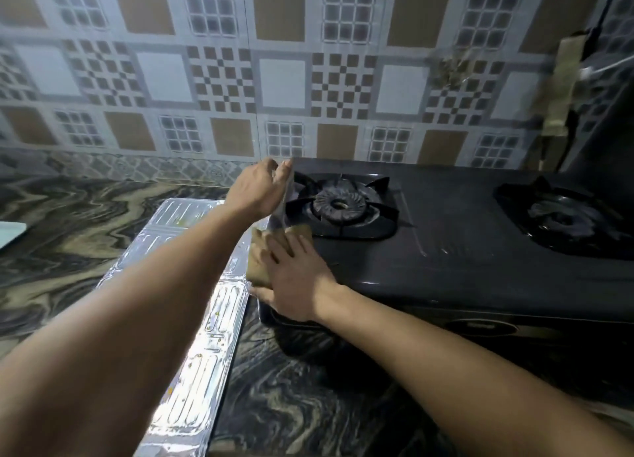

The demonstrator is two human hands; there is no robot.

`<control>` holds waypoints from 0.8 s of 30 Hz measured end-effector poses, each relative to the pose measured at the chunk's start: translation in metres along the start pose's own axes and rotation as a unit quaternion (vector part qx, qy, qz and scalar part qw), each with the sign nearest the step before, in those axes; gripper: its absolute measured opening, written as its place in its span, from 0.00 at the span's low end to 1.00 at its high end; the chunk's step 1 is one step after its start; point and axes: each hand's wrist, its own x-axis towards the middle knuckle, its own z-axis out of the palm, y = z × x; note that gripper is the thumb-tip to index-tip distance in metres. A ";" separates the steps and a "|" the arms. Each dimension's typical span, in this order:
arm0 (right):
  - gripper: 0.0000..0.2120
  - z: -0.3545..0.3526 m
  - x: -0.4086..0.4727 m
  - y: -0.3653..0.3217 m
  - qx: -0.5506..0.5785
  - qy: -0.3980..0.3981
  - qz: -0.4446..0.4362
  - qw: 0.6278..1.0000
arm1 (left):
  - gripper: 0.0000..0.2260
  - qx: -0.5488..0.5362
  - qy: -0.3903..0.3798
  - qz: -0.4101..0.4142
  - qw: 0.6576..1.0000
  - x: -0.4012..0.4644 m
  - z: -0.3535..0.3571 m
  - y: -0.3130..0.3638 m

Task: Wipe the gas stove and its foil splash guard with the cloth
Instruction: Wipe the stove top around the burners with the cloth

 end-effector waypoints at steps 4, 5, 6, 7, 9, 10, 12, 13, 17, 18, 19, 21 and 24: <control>0.34 0.000 -0.004 0.001 -0.033 0.005 -0.040 0.999 | 0.25 0.010 -0.022 -0.003 1.000 -0.011 0.006 0.003; 0.34 0.002 -0.010 0.004 -0.052 0.014 -0.054 0.997 | 0.25 0.011 -0.031 -0.005 0.999 -0.014 0.010 0.008; 0.35 0.004 -0.018 0.009 -0.068 0.021 -0.064 0.995 | 0.24 0.012 -0.040 -0.004 0.999 -0.016 0.014 0.015; 0.36 0.008 -0.028 0.017 -0.075 0.026 -0.066 0.995 | 0.24 0.012 -0.047 0.002 0.999 -0.017 0.019 0.024; 0.36 0.019 -0.050 0.039 -0.055 0.041 -0.047 0.996 | 0.24 0.018 -0.059 0.018 0.998 -0.020 0.029 0.041; 0.34 0.023 -0.065 0.053 -0.031 0.053 -0.032 0.998 | 0.24 0.024 -0.062 0.027 0.997 -0.022 0.036 0.052; 0.31 0.029 -0.099 0.085 0.004 0.079 0.006 0.997 | 0.24 0.035 -0.069 0.037 0.996 -0.027 0.050 0.073; 0.31 0.031 -0.118 0.102 0.008 0.083 0.023 0.996 | 0.23 0.036 -0.070 0.048 0.996 -0.030 0.059 0.084; 0.32 0.038 -0.191 0.174 -0.019 0.064 0.074 0.995 | 0.19 0.085 -0.055 0.141 0.985 -0.044 0.106 0.129; 0.32 0.039 -0.211 0.192 -0.029 0.059 0.090 0.994 | 0.19 0.102 -0.059 0.160 0.980 -0.047 0.120 0.140; 0.33 0.039 -0.229 0.209 -0.035 0.053 0.107 0.992 | 0.20 0.113 -0.072 0.170 0.976 -0.051 0.132 0.151; 0.34 0.037 -0.265 0.241 -0.034 0.039 0.148 0.988 | 0.21 0.123 -0.105 0.180 0.970 -0.062 0.155 0.170; 0.36 0.033 -0.310 0.285 -0.023 0.031 0.213 0.976 | 0.23 0.147 -0.133 0.204 0.959 -0.078 0.184 0.197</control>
